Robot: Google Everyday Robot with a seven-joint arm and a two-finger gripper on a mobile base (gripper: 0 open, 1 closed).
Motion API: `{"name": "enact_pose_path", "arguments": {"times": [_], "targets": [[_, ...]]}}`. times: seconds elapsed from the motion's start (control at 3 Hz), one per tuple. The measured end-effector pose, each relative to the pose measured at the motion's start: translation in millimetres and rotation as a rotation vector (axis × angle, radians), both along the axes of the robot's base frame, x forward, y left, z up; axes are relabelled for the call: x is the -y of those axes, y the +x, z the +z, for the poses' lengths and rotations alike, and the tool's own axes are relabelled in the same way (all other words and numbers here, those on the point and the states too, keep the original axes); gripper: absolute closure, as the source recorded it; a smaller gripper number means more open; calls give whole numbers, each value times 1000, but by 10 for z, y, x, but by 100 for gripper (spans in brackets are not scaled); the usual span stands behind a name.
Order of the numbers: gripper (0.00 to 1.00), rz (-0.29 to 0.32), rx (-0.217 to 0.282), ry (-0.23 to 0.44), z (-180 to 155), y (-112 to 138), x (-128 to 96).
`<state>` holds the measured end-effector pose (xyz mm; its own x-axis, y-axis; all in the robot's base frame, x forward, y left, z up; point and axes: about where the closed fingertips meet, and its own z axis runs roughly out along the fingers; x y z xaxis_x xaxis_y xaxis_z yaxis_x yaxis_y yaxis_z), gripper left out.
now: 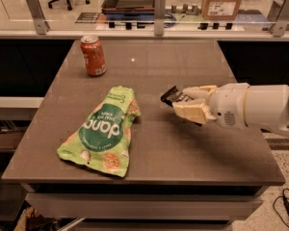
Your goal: Move rxbar chocolate near green rice chip bag
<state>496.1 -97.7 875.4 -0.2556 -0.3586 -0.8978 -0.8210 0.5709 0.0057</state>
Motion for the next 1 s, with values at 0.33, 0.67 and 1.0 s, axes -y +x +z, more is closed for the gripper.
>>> {"name": "enact_pose_path", "arguments": {"times": [0.33, 0.67, 1.0], "targets": [[82, -1, -1, -1, -14, -3, -23], [58, 2, 1, -3, -5, -9, -44], [35, 6, 3, -6, 8, -15, -66]]}}
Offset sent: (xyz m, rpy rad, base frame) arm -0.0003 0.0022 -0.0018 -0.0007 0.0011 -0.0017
